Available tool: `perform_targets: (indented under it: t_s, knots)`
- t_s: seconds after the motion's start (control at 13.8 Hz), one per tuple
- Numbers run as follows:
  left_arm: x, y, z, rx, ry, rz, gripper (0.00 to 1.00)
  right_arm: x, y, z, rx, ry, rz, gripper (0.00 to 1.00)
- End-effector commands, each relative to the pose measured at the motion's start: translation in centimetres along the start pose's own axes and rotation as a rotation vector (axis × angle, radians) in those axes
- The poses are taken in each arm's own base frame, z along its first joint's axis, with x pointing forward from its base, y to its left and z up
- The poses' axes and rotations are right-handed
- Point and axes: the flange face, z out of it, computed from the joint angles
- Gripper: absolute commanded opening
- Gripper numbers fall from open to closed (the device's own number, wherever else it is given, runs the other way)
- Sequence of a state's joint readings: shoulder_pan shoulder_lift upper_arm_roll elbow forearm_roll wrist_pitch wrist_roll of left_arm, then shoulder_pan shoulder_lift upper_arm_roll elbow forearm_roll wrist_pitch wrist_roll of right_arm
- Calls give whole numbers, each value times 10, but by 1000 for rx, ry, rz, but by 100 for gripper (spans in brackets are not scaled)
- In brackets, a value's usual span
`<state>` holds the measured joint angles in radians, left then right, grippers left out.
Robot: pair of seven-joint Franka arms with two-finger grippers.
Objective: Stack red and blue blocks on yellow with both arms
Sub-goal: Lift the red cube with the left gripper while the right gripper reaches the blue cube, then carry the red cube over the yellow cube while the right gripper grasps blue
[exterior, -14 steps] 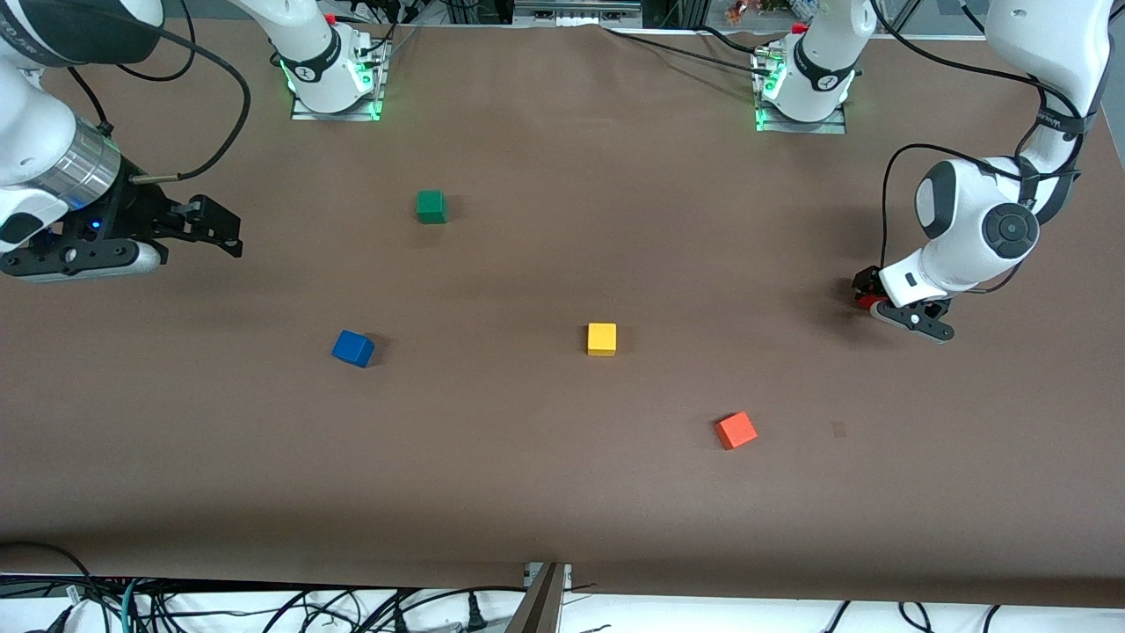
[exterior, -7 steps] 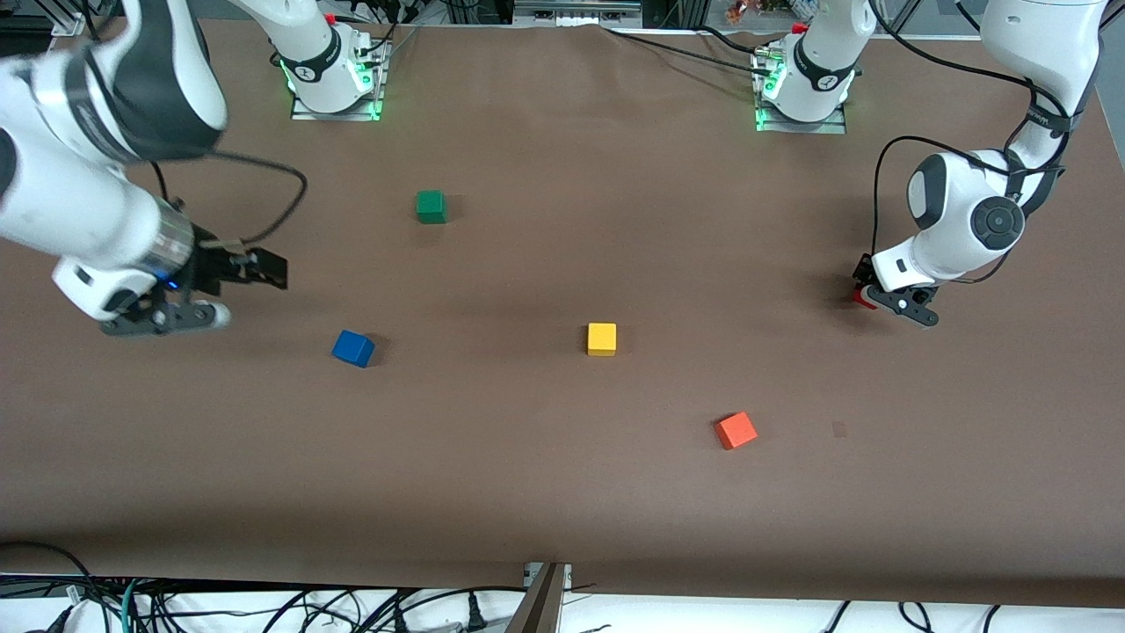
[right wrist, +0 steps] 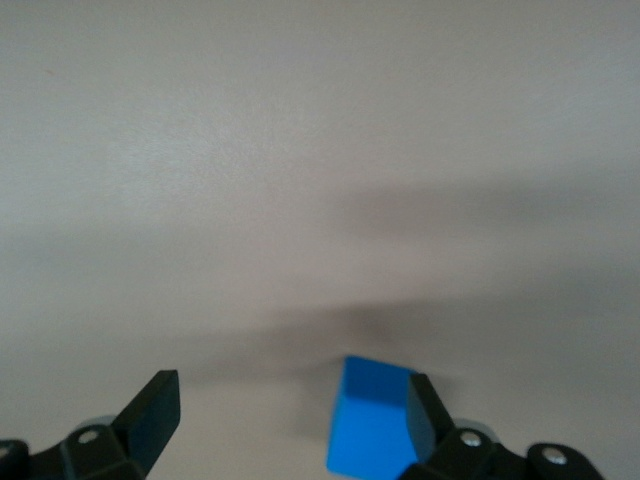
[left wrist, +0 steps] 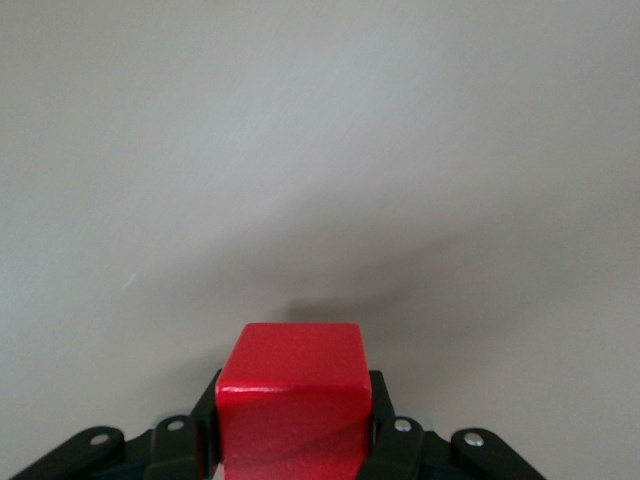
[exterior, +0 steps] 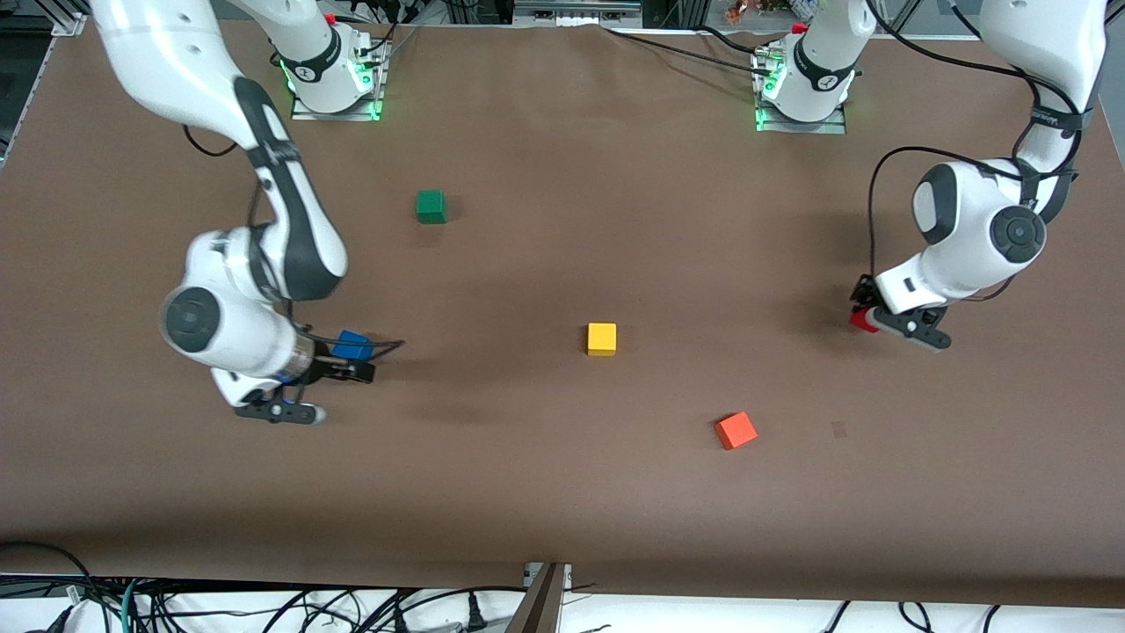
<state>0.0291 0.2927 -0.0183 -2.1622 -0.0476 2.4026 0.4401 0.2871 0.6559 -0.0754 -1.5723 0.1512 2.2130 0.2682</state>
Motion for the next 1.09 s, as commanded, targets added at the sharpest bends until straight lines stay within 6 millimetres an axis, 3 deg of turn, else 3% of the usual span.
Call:
perform_targets:
  t_s: [0.0, 0.22, 0.43, 0.51, 0.65, 0.8, 1.01]
  knots:
    - [60, 85, -34, -32, 16, -108, 0, -11, 2, 26, -1, -17, 65, 100]
    - [106, 193, -45, -72, 32, -241, 0, -21, 14, 36, -17, -50, 85, 100]
    - [136, 275, -35, -109, 11, -420, 0, -18, 13, 18, -13, -55, 97, 100]
    - [147, 296, -32, -122, 11, -471, 0, -18, 11, 8, -12, -56, 106, 100]
    - [157, 331, -23, -135, 5, -516, 0, -23, 15, 11, -25, -93, 122, 100]
    - [161, 366, -9, -124, 0, -512, 0, -29, 28, 27, -41, -103, 133, 100]
    - [170, 400, 11, -59, 28, -512, 0, -45, 41, 52, -40, -77, 147, 100]
